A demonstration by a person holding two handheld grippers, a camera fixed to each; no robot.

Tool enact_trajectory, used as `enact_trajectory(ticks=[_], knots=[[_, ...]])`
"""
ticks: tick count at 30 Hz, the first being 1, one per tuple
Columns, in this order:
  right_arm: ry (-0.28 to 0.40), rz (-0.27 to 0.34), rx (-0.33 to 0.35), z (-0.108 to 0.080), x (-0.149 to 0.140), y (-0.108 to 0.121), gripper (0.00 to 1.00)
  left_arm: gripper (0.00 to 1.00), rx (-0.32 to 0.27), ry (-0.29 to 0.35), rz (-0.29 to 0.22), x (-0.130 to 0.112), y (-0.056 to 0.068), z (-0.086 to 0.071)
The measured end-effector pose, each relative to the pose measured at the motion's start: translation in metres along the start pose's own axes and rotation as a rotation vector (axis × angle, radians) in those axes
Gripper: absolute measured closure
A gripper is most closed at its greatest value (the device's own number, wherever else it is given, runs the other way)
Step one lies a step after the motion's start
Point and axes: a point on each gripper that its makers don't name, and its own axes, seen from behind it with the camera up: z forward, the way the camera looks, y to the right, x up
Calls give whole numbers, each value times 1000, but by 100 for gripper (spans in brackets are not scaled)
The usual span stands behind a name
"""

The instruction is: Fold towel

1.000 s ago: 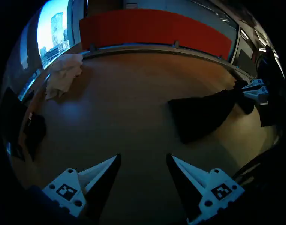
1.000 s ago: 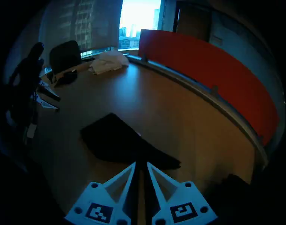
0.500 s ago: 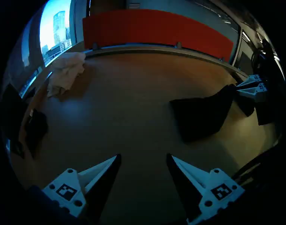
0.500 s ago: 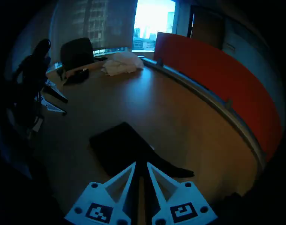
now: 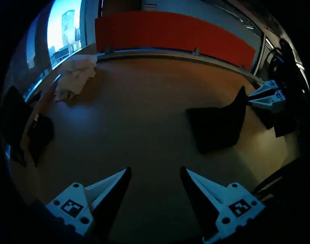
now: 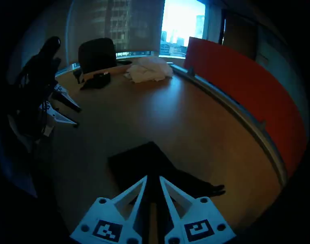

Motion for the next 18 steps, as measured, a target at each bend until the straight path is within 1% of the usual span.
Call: enact_trajectory(ticks=[5,11,15,18], knots=[[-7,-24,41,14,7,-13,94,12,6,5,-12,-2,-3,-4],[-12,-35,89,40,12,-33,94,12,17,13,-26,-4,-8,-11],[-22,-36,110,60,9,-44,94,12,24,15,-34,-6,-12,-15],[-37,-42,118,68,5,-49,94,12,29,15,-37,-8,-15,-17]])
